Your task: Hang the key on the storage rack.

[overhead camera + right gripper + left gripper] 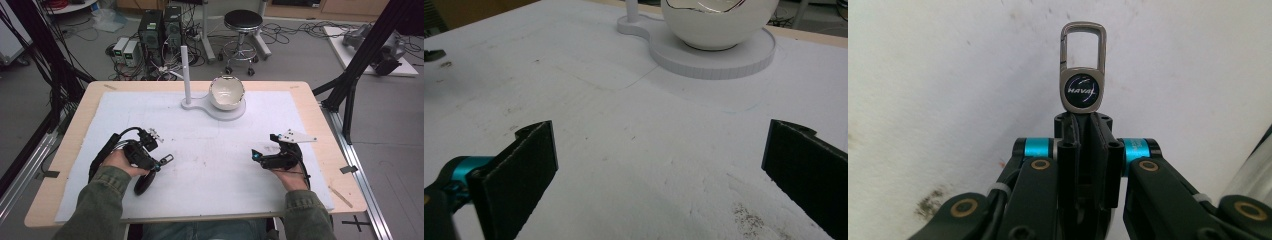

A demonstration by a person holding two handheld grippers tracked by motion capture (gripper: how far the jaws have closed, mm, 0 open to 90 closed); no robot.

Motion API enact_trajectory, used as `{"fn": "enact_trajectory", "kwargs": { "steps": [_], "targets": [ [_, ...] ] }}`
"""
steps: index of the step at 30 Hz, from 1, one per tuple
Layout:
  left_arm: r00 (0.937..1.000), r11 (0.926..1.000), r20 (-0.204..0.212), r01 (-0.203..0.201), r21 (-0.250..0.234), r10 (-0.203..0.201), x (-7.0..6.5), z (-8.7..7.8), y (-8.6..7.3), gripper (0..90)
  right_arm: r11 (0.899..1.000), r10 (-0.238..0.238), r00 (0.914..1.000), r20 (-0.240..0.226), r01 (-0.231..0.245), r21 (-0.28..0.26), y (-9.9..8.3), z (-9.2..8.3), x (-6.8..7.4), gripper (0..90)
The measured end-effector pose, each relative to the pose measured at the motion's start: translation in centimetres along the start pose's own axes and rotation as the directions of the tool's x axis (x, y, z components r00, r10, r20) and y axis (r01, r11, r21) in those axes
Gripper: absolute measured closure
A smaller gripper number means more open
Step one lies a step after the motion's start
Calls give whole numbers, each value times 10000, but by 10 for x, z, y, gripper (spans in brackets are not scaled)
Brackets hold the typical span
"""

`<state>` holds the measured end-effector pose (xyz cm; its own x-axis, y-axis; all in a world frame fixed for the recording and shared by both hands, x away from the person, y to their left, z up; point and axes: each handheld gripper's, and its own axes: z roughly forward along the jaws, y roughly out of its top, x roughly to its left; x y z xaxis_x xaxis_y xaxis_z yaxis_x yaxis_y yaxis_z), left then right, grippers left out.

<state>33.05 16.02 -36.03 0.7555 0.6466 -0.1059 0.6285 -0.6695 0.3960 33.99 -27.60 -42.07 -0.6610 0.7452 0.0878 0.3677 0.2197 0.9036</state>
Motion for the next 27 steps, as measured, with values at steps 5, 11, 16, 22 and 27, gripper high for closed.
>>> {"fn": "enact_trajectory", "kwargs": {
  "steps": [5, 11, 16, 22, 27],
  "targets": [
    [9999, 9995, -109, -64, -294, 61, 6, -17, 10, 825, 10000, 9, 10000, -24, -9, -75, 0, -1, 1, 3],
    [9978, 9972, -616, -271, -697, 228, 7, -40, 26, 824, 9999, 56, 10000, 22, -55, -150, 1, -2, 0, 3],
    [9946, 9957, -799, -714, -588, 666, 6, -57, 42, 824, 9999, 53, 10000, 13, -53, -156, 0, -2, 0, 3],
    [9935, 9942, -745, -899, -584, 855, 12, -70, 63, 823, 9999, 78, 10000, -9, -78, -135, 0, -2, 0, 3],
    [9932, 9943, -828, -867, -619, 814, 20, -76, 82, 823, 9998, 101, 9999, -39, -102, -171, 0, -3, -1, 3]
  ]
}}
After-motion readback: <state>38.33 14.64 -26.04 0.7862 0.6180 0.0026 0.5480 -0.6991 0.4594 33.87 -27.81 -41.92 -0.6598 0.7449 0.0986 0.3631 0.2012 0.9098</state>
